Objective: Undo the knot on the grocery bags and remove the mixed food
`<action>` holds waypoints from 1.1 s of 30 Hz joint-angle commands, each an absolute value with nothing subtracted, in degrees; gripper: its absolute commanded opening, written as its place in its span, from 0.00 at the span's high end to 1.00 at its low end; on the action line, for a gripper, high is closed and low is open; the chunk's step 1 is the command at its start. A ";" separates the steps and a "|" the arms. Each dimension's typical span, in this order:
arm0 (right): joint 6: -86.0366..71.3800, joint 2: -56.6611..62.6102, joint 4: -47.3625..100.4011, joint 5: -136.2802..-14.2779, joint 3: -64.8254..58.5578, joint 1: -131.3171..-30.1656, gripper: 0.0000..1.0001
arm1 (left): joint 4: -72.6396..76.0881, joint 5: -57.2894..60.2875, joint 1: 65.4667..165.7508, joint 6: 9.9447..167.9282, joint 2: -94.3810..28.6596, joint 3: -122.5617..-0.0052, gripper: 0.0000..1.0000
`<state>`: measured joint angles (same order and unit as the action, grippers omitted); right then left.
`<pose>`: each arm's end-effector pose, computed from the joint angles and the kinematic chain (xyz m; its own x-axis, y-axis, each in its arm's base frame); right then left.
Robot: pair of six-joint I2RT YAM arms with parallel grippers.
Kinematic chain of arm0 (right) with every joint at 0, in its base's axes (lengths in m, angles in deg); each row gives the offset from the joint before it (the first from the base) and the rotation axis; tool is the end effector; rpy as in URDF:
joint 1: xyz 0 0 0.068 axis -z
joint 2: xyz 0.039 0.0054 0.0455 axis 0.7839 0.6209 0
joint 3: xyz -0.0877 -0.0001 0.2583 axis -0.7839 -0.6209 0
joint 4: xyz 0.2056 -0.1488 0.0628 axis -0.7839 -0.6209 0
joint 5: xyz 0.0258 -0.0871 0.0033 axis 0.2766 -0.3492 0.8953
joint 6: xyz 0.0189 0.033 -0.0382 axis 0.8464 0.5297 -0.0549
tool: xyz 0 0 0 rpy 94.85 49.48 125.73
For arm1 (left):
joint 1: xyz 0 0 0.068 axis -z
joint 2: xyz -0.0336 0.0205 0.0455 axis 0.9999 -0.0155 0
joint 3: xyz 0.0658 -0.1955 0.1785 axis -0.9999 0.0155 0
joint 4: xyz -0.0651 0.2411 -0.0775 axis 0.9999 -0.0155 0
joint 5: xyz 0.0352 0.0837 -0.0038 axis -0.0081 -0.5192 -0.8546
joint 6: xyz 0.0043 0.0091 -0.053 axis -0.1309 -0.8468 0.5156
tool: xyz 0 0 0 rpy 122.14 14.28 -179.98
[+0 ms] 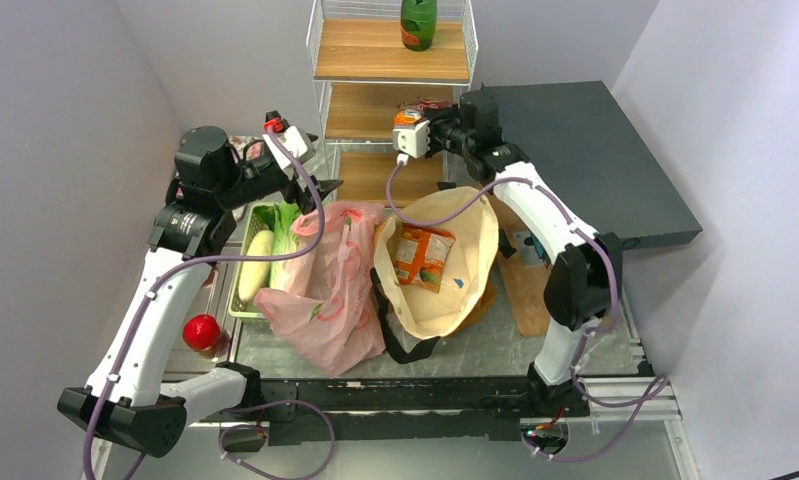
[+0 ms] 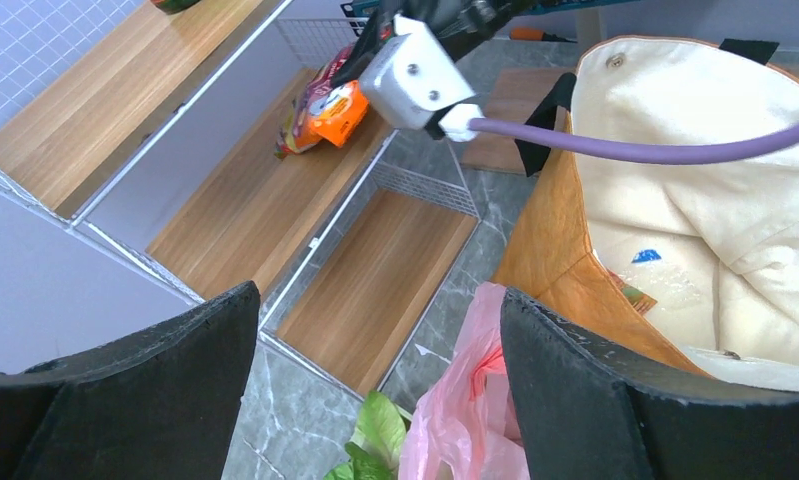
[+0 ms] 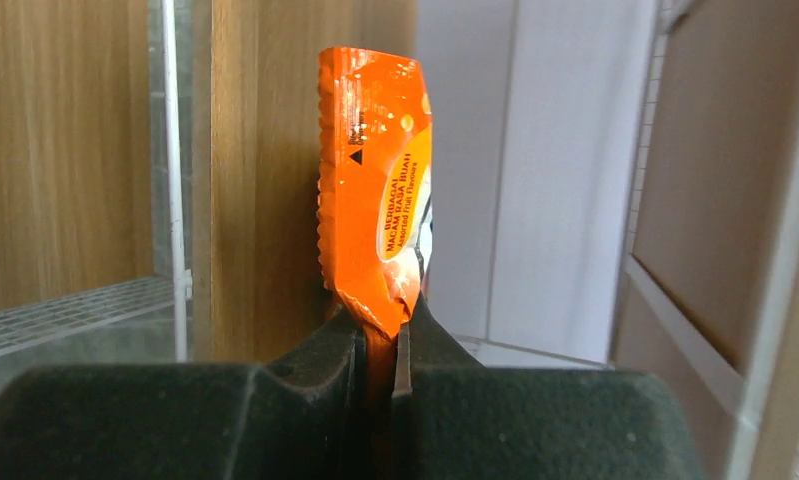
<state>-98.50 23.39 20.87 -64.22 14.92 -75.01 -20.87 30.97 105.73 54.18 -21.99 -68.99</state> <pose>0.3882 0.1804 0.3722 0.6364 -0.7517 -0.1728 -0.2868 -0.0226 -0.9577 0.2129 -0.0862 0.4653 0.2399 0.2533 -0.9372 0.7787 0.5263 0.3415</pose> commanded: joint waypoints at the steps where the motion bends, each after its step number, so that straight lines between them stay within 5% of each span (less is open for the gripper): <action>1: -100.39 27.58 8.50 -62.50 27.33 -73.72 0.93 | -21.91 33.49 105.45 51.96 -21.05 -69.32 0.10; 7: -95.93 35.80 -4.84 -59.90 43.93 -72.09 0.74 | -22.83 34.67 105.46 51.34 -21.59 -69.86 0.11; 10: -95.91 36.10 -8.35 -59.02 45.86 -71.79 0.42 | -23.38 35.02 105.41 50.94 -21.76 -70.15 0.11; 13: -95.92 32.88 -10.35 -56.86 43.06 -71.71 0.25 | -23.89 35.27 105.45 50.12 -21.55 -69.98 0.11; 20: -96.41 23.38 -15.44 -51.01 32.93 -71.89 0.08 | -24.68 36.26 105.46 49.07 -22.04 -69.91 0.11; 28: -84.63 13.44 -25.20 -42.72 33.46 -73.97 0.11 | -25.04 37.71 105.46 49.79 -22.94 -70.58 0.11; 33: -77.77 6.15 -40.52 -36.51 29.99 -75.48 0.39 | -24.72 37.53 105.45 50.90 -22.77 -69.72 0.11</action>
